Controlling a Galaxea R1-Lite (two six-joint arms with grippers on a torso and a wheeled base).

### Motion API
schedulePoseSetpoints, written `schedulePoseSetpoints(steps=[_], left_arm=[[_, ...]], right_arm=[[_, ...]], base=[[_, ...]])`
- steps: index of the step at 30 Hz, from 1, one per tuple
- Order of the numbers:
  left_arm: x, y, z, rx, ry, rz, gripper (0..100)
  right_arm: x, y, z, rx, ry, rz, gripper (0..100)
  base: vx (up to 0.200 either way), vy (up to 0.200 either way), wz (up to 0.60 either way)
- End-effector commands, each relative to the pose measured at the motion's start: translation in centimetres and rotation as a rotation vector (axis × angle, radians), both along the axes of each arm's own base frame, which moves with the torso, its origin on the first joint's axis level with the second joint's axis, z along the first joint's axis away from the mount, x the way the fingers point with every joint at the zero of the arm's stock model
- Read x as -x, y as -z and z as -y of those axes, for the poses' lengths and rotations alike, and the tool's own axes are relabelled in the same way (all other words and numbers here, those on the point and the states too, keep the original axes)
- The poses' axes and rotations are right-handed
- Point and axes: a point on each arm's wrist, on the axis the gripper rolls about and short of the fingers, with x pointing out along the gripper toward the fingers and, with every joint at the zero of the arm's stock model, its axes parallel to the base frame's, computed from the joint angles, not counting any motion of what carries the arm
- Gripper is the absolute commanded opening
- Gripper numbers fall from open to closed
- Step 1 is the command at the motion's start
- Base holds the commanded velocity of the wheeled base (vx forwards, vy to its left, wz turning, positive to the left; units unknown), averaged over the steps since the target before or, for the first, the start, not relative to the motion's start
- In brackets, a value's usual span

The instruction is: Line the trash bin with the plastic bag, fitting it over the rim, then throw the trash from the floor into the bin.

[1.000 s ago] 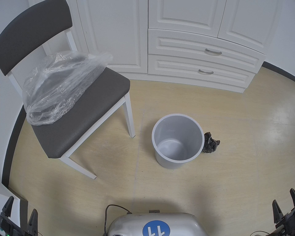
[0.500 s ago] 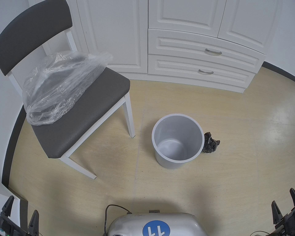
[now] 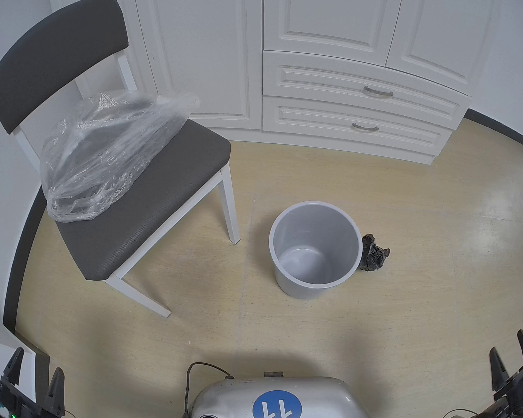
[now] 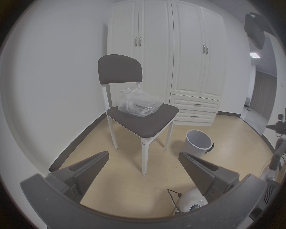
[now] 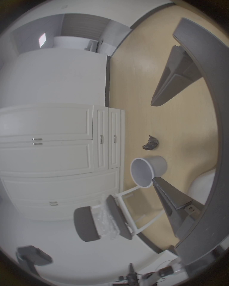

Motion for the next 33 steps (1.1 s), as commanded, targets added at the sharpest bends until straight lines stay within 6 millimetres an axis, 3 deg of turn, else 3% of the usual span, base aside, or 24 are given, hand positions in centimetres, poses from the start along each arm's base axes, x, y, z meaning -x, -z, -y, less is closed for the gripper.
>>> schedulePoseSetpoints(steps=[1,5,14,15,18,21,27,33], left_arm=[[0.0,0.5,-0.1,0.028,-0.031,0.005,100],[0.0,0.4,-0.1,0.034,-0.033,0.006,100],[0.0,0.4,-0.1,0.021,-0.033,0.015,100],[0.1,0.0,-0.1,0.006,-0.030,0.038,100],[1.3,-4.2,0.0,-0.033,0.007,0.263,100],[1.6,-4.9,0.1,-0.038,0.043,0.282,100],[1.6,-4.4,0.1,-0.036,0.055,0.204,100],[-0.3,-6.8,0.0,-0.030,0.017,0.091,100]], right_arm=[[1.1,-3.0,0.1,-0.131,0.003,0.176,100],[0.7,-2.1,0.1,-0.113,0.009,0.145,100],[0.9,-2.4,0.1,-0.102,0.010,0.151,100],[0.9,-2.5,0.1,-0.093,0.011,0.151,100],[1.0,-2.6,0.0,-0.021,0.008,0.154,100],[0.9,-2.8,0.0,0.005,0.011,0.146,100],[-0.2,-5.2,0.0,0.027,-0.007,0.081,100],[-3.2,-9.0,0.0,0.017,-0.018,-0.004,100]], base=[[0.000,0.000,0.00],[0.000,0.000,0.00],[0.000,0.000,0.00],[0.000,0.000,0.00],[0.000,0.000,0.00],[0.000,0.000,0.00],[0.000,0.000,0.00],[0.000,0.000,0.00]])
